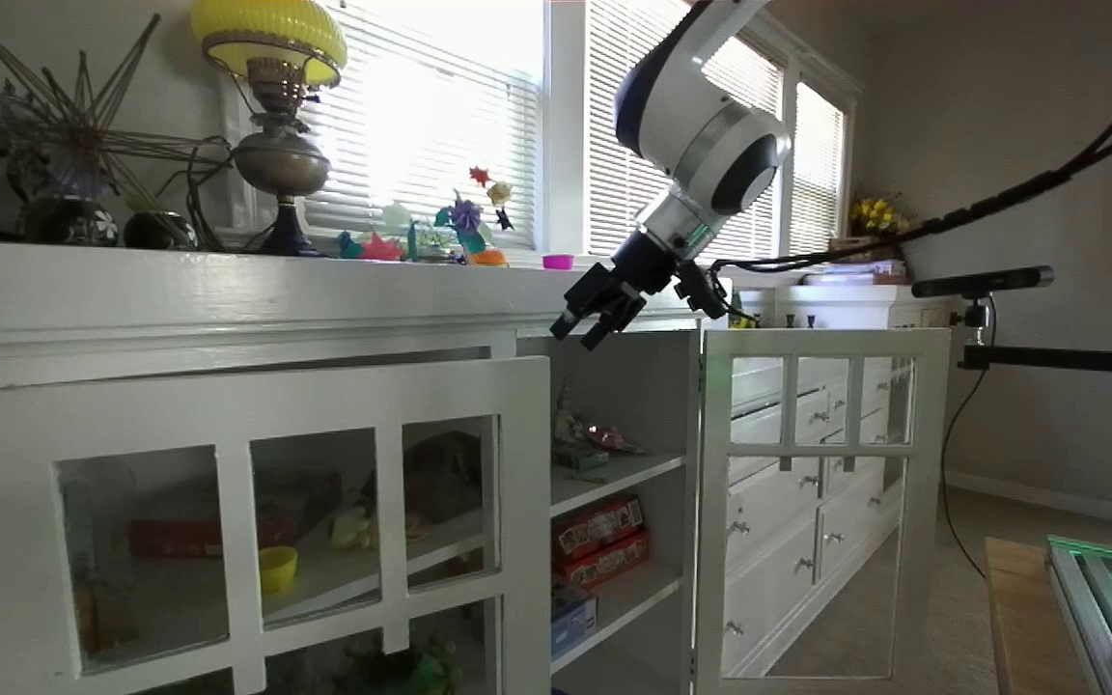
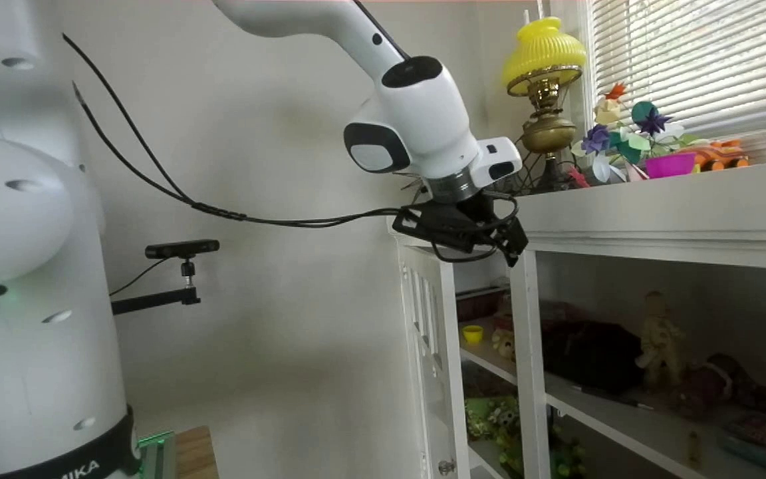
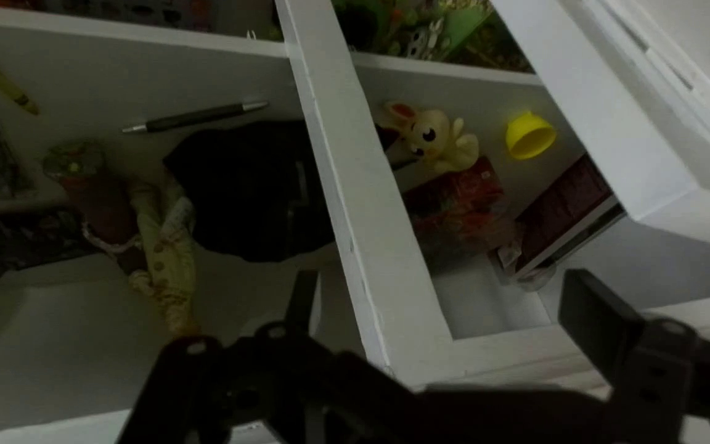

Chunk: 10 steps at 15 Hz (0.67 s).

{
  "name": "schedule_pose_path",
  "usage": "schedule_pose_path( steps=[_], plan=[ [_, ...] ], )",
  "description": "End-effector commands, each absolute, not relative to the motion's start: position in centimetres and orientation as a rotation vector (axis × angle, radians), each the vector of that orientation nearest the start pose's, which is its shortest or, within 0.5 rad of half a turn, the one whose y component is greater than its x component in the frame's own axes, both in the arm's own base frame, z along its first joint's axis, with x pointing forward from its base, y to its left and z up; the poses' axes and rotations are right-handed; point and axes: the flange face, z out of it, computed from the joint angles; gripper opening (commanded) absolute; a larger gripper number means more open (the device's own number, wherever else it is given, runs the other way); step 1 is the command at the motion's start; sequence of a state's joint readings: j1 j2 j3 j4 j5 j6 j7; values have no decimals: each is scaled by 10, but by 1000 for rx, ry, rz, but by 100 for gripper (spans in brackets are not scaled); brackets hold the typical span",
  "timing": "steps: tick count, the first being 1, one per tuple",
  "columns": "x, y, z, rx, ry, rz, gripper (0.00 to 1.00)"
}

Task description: Open the left cabinet door

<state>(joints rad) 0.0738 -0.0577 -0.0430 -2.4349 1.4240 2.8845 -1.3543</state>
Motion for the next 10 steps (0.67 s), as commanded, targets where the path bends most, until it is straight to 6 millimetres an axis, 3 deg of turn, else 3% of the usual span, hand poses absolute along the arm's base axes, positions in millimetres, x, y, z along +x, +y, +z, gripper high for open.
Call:
schedule_pose_path(
  steps=[1,6,10],
  plan=[
    [522,-35,348,-2645,-55,-1093,100],
    [552,-20,333,-2543,-108,-1085,100],
    [550,1,316,-2497,-190,-957,100]
  ],
)
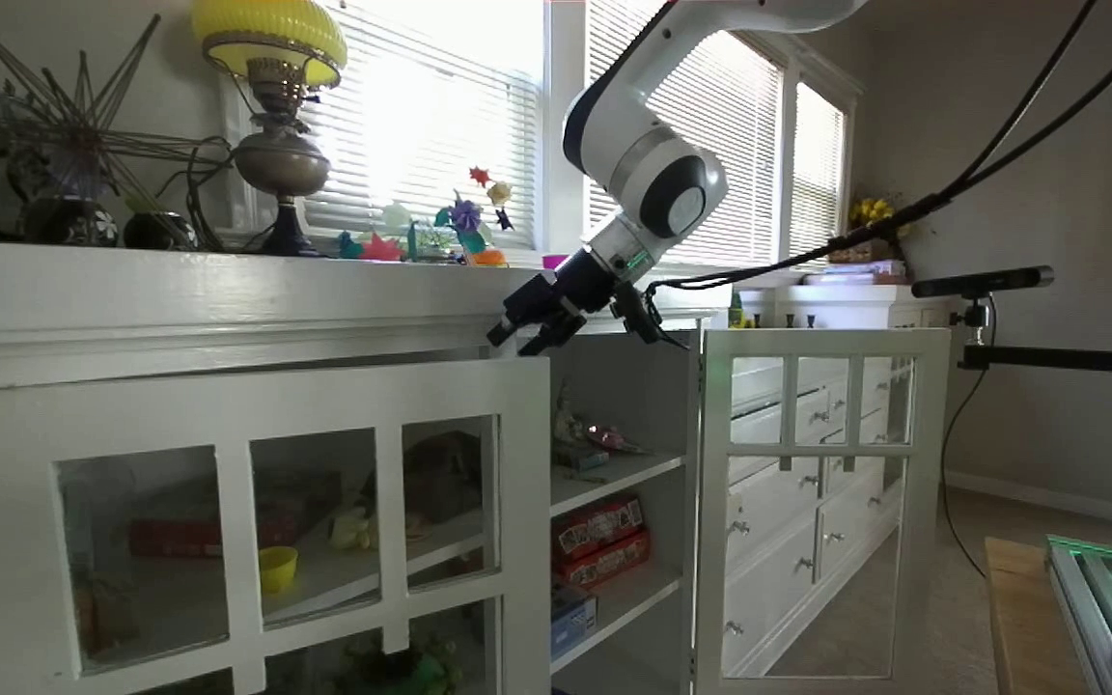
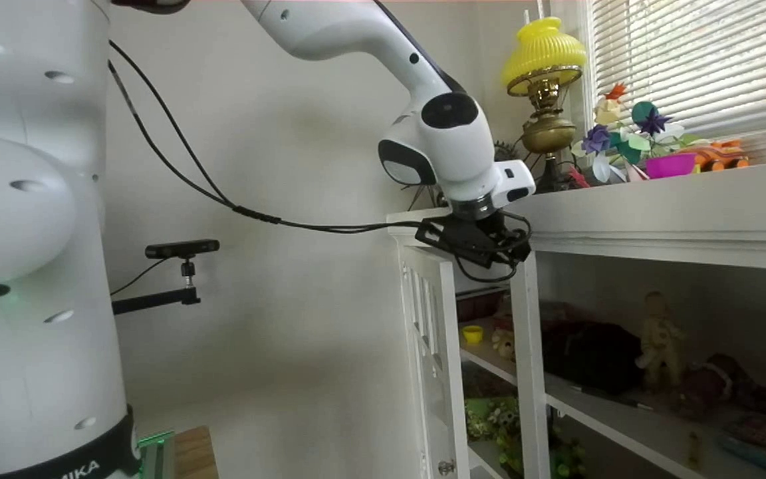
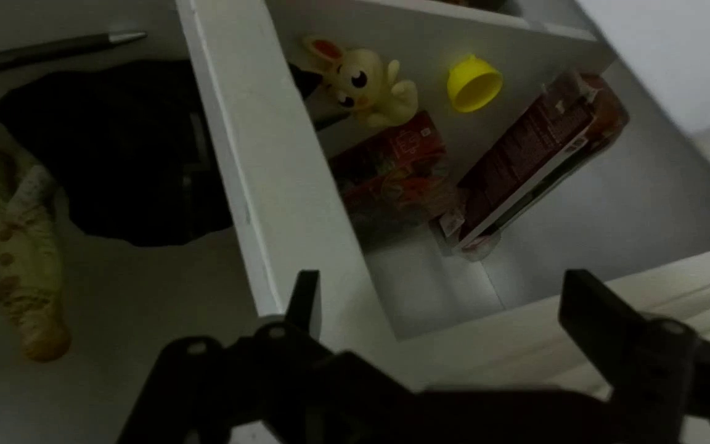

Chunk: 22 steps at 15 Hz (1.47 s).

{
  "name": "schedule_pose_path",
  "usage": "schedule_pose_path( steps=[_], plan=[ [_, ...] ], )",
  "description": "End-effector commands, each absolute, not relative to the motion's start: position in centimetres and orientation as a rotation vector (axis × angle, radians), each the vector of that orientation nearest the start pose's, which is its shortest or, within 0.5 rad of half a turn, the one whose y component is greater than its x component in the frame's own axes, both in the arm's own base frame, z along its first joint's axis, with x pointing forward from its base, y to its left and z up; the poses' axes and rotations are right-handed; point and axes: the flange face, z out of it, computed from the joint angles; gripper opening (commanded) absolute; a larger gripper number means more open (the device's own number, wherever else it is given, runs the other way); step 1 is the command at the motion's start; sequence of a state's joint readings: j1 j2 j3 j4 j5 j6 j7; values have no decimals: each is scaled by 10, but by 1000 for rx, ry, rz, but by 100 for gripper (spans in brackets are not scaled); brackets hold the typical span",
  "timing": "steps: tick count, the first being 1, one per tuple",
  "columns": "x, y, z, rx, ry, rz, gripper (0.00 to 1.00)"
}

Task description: Open the left cabinet door

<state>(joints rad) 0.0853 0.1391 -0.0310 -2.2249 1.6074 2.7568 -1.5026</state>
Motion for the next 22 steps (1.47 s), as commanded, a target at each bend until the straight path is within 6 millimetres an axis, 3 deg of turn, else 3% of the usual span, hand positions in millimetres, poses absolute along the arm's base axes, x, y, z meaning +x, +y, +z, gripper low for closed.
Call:
schedule_pose_path(
  steps=[1,5,13,22],
  plan=[
    [547,7,314,-2486,-216,-920,100],
    [537,24,314,-2444,-336,-804,100],
    [522,63,337,-2326,-552,-663,100],
    [509,89,340,-2155,-605,-522,100]
  ],
)
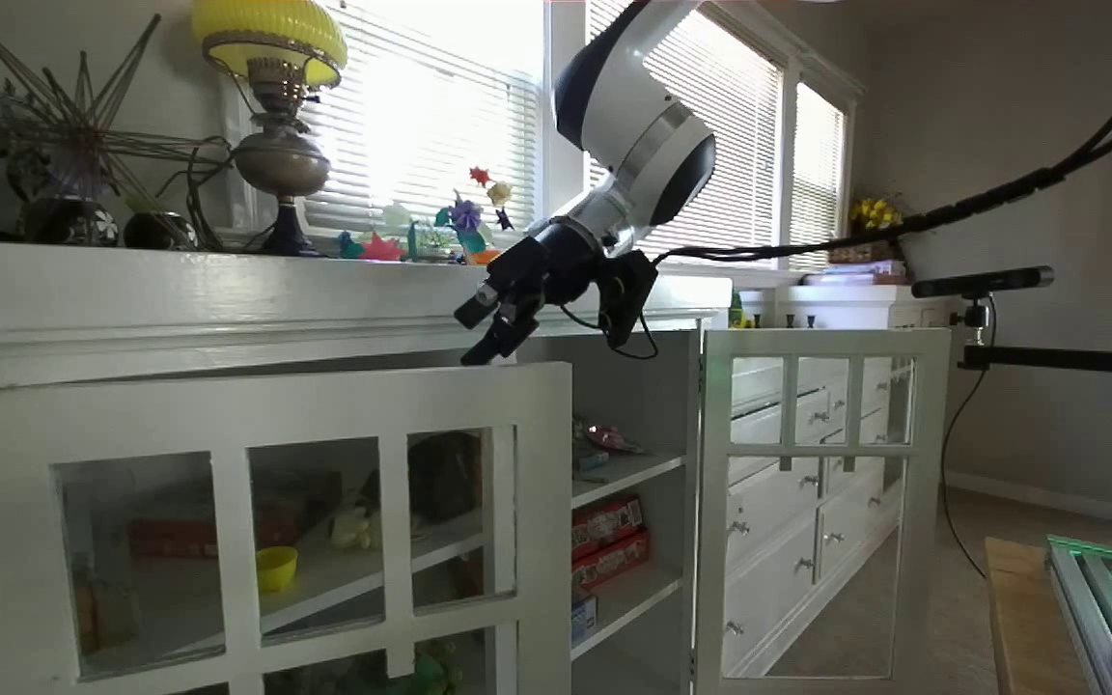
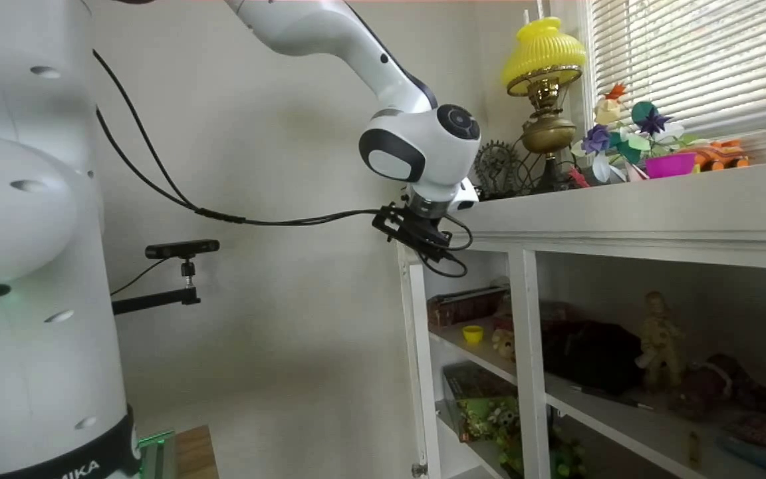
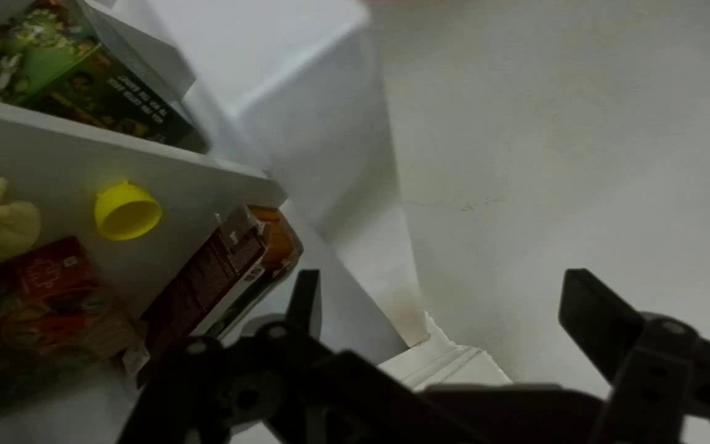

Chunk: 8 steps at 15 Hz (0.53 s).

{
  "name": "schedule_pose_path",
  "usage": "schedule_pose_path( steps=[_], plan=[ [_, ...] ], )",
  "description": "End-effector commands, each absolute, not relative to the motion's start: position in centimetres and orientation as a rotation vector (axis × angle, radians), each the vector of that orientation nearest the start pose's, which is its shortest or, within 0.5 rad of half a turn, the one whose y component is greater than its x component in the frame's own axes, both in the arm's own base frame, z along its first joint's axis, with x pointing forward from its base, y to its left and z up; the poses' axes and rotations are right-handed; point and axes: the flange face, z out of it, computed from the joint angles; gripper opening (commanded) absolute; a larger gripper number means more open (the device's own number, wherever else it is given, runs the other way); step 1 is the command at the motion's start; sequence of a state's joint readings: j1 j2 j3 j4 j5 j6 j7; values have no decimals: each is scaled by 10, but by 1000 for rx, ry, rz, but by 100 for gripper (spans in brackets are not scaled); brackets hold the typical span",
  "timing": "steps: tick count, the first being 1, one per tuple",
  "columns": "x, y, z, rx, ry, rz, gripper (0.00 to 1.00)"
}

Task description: Open the left cabinet door

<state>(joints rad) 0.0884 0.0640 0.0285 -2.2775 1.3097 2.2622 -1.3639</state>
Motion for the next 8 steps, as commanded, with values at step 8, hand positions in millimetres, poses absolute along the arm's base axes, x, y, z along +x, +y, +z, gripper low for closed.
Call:
schedule_pose_path(
  steps=[8],
  plan=[
    [500,86,329,-2164,-629,-430,100]
  ],
)
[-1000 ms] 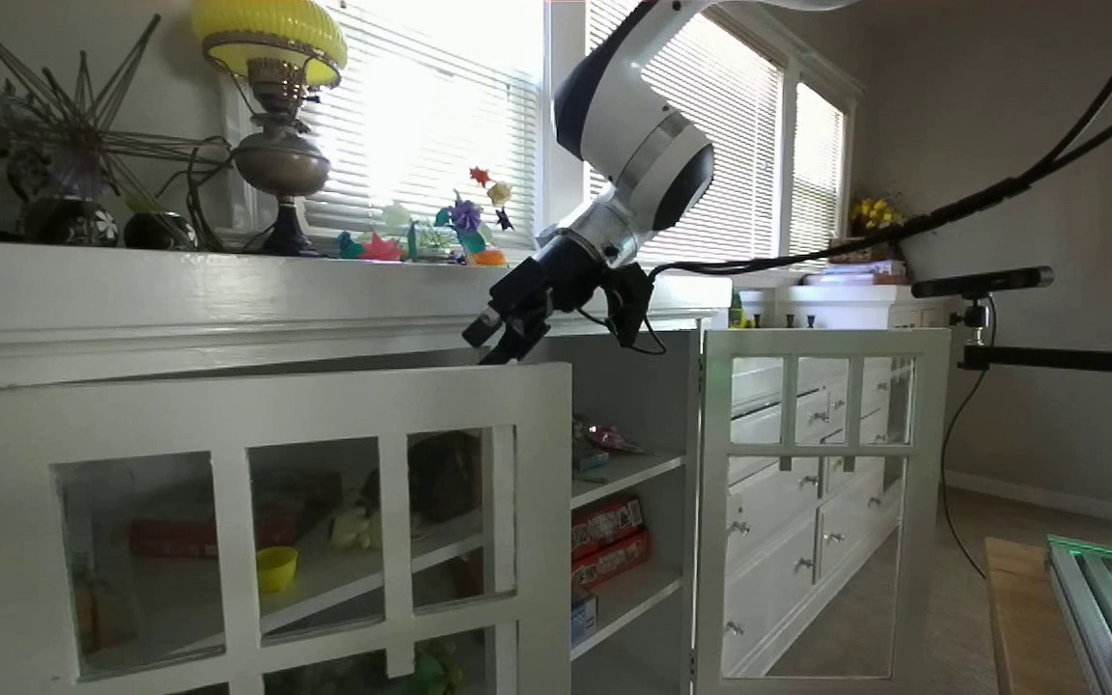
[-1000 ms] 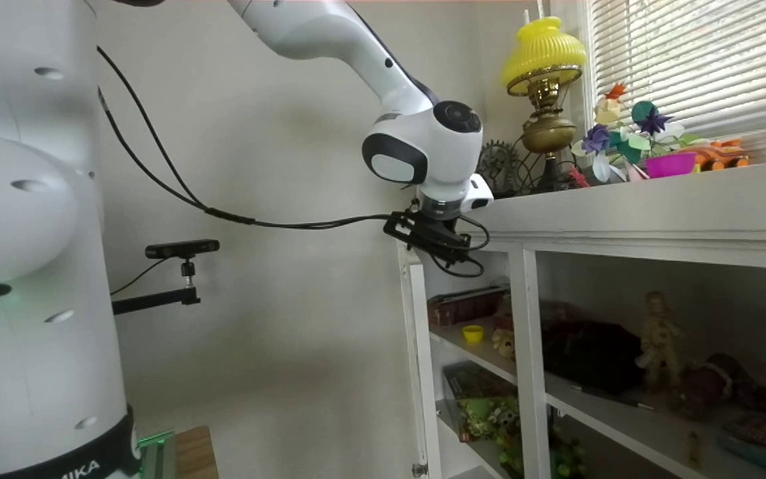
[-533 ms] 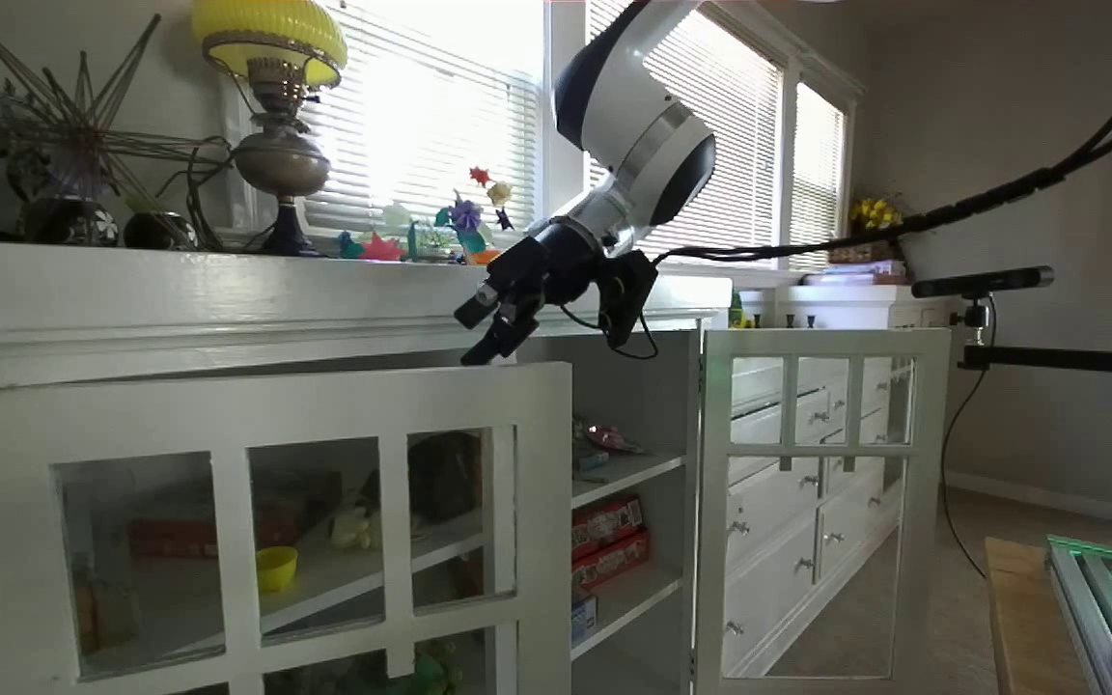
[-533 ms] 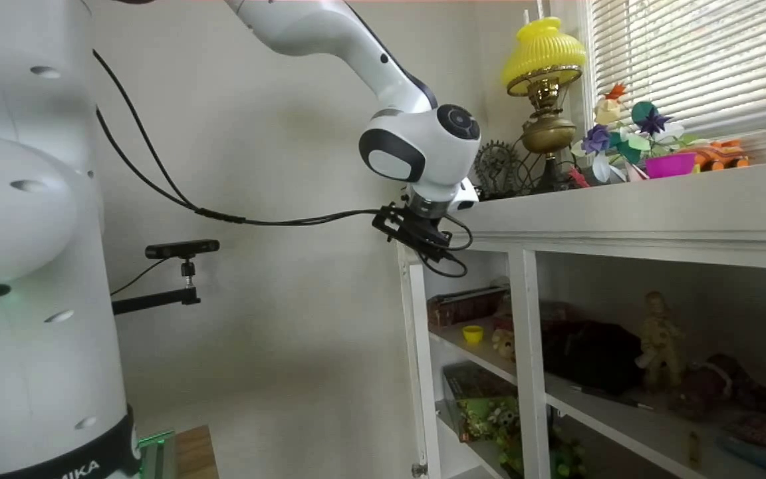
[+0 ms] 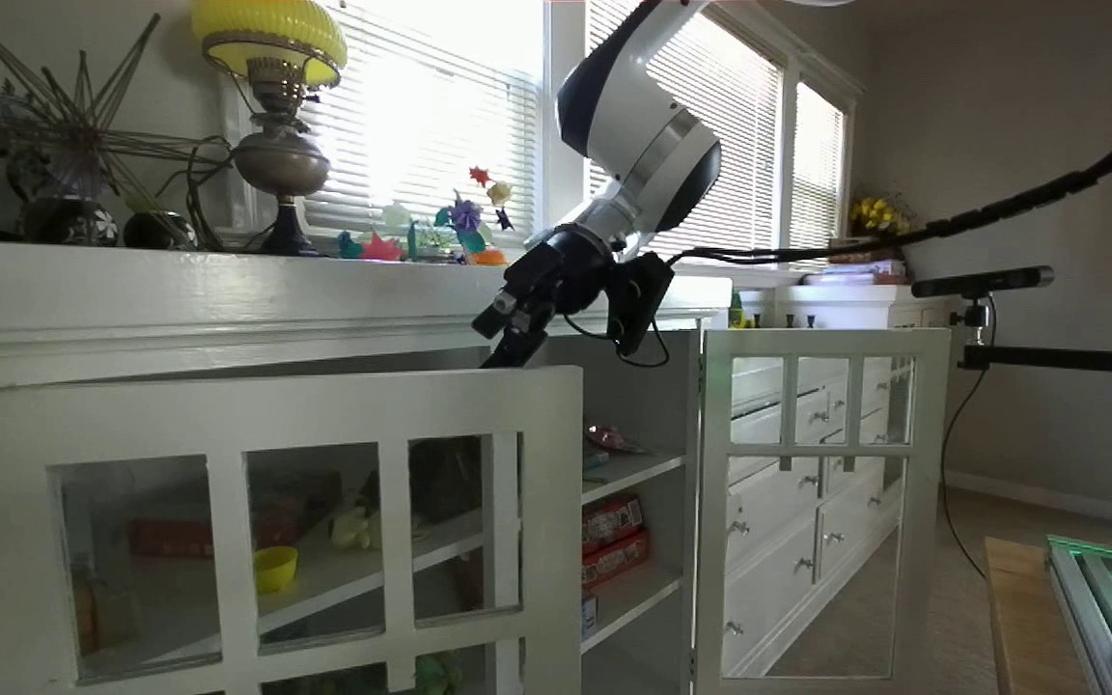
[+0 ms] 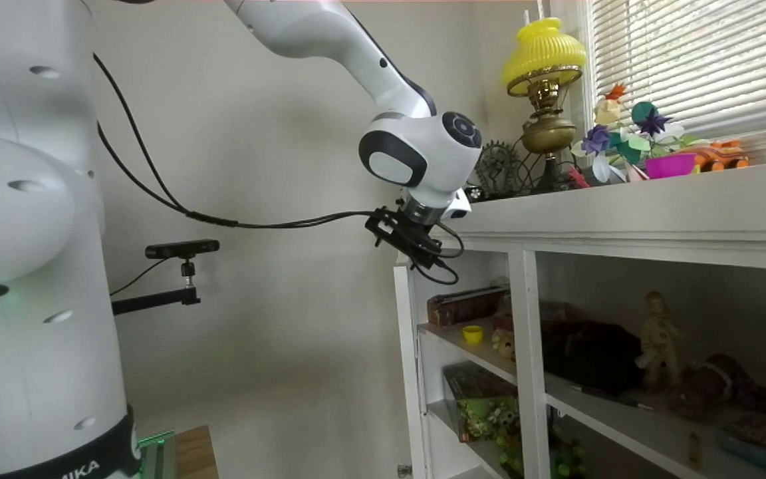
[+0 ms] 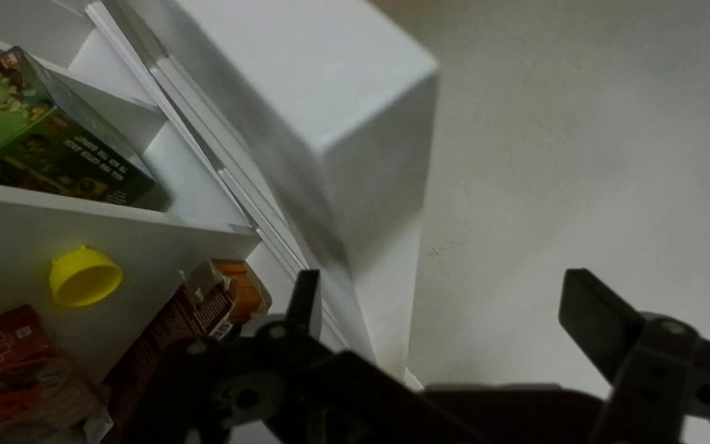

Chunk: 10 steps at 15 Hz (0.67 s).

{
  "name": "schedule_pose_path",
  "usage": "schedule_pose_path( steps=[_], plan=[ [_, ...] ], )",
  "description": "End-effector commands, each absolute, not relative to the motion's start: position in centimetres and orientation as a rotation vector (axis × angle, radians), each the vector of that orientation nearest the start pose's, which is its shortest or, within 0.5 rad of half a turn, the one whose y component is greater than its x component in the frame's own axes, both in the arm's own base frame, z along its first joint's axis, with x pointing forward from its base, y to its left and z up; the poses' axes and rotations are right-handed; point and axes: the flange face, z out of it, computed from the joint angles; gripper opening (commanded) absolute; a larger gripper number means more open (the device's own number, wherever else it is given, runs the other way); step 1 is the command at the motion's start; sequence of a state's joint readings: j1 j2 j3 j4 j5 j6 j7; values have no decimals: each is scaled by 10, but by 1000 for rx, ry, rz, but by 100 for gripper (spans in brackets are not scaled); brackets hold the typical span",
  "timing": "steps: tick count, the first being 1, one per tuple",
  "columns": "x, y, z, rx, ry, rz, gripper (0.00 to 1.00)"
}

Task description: Open the left cabinet door

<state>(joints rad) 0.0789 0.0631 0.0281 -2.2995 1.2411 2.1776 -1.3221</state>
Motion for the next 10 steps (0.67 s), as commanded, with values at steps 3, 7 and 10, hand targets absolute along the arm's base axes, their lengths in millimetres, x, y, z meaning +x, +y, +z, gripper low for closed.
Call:
schedule_pose_path(
  steps=[3,7,10],
  plan=[
    [498,90,330,-2143,-646,-411,100],
    [493,104,331,-2048,-678,-345,100],
    [487,119,327,-1963,-697,-266,100]
  ],
)
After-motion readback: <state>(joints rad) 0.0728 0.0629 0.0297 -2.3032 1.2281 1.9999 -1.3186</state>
